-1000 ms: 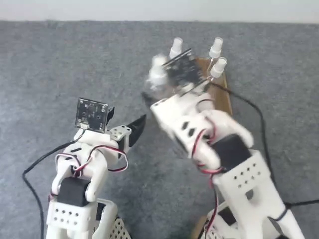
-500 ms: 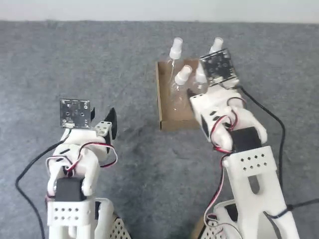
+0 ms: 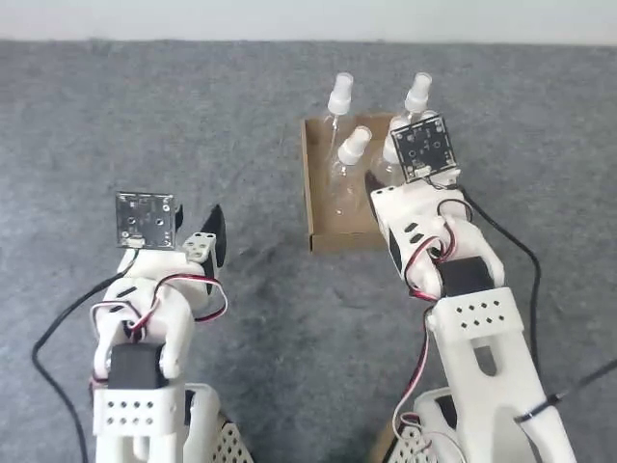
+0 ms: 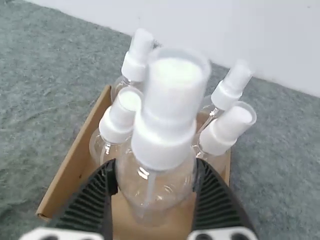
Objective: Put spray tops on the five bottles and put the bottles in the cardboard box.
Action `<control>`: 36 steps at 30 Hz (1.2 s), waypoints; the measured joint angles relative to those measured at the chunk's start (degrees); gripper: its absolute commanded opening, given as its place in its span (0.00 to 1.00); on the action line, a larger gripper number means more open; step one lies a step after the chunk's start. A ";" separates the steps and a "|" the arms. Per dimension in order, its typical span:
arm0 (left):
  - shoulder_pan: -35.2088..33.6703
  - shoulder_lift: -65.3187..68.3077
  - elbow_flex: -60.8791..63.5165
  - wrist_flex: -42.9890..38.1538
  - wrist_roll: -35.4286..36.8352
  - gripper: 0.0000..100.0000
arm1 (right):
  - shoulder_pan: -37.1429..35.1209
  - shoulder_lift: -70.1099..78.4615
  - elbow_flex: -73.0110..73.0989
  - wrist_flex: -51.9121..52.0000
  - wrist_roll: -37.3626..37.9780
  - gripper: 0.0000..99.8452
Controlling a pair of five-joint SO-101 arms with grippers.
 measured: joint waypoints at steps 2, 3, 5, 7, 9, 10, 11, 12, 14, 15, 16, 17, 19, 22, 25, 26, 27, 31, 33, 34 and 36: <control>0.00 0.00 0.00 0.00 0.00 0.15 | 0.00 0.09 0.44 -0.62 0.00 0.01; 0.00 0.00 0.00 0.00 0.00 0.15 | 0.00 0.53 0.44 -1.14 0.00 0.01; 0.00 0.00 0.00 0.00 0.00 0.15 | 0.00 2.02 0.44 -3.16 0.00 0.01; 0.00 0.00 0.00 0.00 0.00 0.15 | 0.44 4.31 0.44 -4.92 0.00 0.01; 0.00 0.00 0.18 0.00 0.00 0.15 | 1.32 6.07 0.44 -6.59 0.00 0.01; 0.00 0.00 0.44 0.00 0.00 0.15 | 1.32 6.68 0.44 -6.86 0.00 0.01; 0.00 0.00 0.70 0.00 0.00 0.15 | 1.32 7.03 0.44 -6.95 0.00 0.01; 0.00 0.00 0.70 0.00 0.00 0.15 | 1.23 7.30 0.44 -7.12 0.00 0.01; 0.00 0.00 0.79 0.00 0.00 0.15 | 1.05 7.47 1.49 -7.74 0.00 0.01; 0.00 0.00 0.79 0.00 0.00 0.15 | 1.05 7.56 2.02 -7.74 0.00 0.01; 0.00 0.00 0.79 0.00 0.00 0.15 | 1.14 7.56 2.55 -7.74 0.00 0.01; 0.00 0.00 0.79 0.00 0.00 0.15 | 1.14 7.56 3.08 -7.74 0.00 0.01; 0.00 0.00 0.79 0.00 0.00 0.15 | 1.05 7.56 3.87 -7.91 0.00 0.01; 0.00 0.00 0.79 0.00 0.00 0.15 | 1.14 7.56 4.92 -8.35 0.00 0.01; 0.00 0.00 0.79 0.00 0.00 0.15 | 1.05 7.56 7.03 -11.25 -0.26 0.01; 0.00 0.00 0.79 0.00 0.00 0.15 | 1.05 7.56 7.82 -11.87 -0.97 0.01; 0.00 0.00 0.79 0.00 0.00 0.15 | 1.05 7.56 8.26 -12.22 -1.58 0.01; 0.00 0.00 0.79 0.00 0.00 0.15 | 1.05 7.56 8.79 -13.10 -2.55 0.01; 0.00 0.00 0.79 0.00 0.00 0.15 | 1.05 7.56 8.79 -13.98 -2.73 0.01; 0.00 0.00 0.79 0.00 0.00 0.15 | 1.14 7.56 9.32 -14.68 -2.81 0.01; 0.00 0.00 0.79 0.00 0.00 0.15 | 1.14 7.91 9.93 -15.82 -2.81 0.01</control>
